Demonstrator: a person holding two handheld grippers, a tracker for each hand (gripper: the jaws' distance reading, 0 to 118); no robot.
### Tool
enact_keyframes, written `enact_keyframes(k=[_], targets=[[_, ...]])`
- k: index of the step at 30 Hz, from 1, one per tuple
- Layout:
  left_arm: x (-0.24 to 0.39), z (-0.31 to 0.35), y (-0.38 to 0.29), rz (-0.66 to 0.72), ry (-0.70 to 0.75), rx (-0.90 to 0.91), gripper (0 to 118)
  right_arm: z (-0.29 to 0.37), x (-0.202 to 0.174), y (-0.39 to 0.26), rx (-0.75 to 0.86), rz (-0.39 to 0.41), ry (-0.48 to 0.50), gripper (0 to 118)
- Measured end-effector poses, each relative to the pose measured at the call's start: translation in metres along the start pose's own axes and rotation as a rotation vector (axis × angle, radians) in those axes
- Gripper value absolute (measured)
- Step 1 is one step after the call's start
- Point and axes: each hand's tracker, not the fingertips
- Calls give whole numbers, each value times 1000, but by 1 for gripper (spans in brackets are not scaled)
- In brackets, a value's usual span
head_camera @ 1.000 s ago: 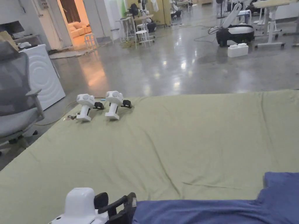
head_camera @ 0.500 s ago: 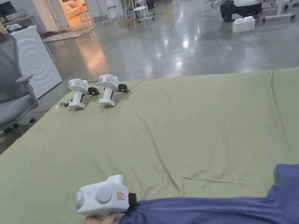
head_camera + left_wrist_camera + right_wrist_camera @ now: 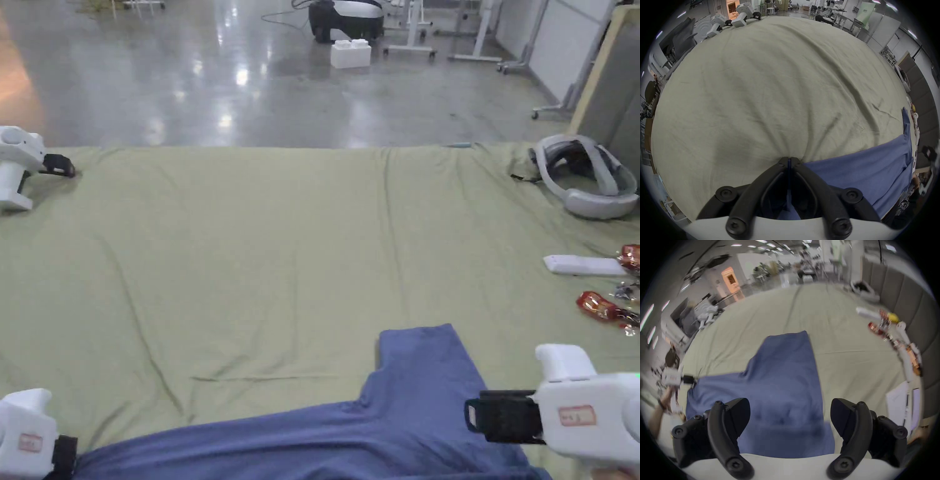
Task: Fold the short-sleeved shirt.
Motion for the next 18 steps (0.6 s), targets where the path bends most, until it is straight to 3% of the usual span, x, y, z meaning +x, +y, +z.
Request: enact_keyframes(k=[2, 4, 6, 7, 9, 10, 13, 18], targets=[[-1, 2, -2, 17, -19, -5, 5, -29, 15, 23, -48, -53, -27, 107], [-1, 2, 2, 18, -26, -9, 5, -62, 24, 42, -122, -49, -132, 106], [2, 4, 1, 4, -31, -15, 5, -89, 25, 45, -182, 31, -203, 98], [-2, 1, 5, 5, -31, -18, 5, -99, 21, 44, -212, 69, -247, 85], [-1, 2, 4, -5, -29, -17, 5, -99, 6, 36, -166, 154, -279, 83], [0, 3, 4, -11, -29, -15, 5, -93, -2, 31, -140, 181, -297, 70], [0, 1, 4, -29, -21, -3, 5, -86, -17, 21, -117, 202, -210, 4], [1, 36, -9, -87, -16, 108, 5, -60, -17, 2, -31, 145, -155, 4]])
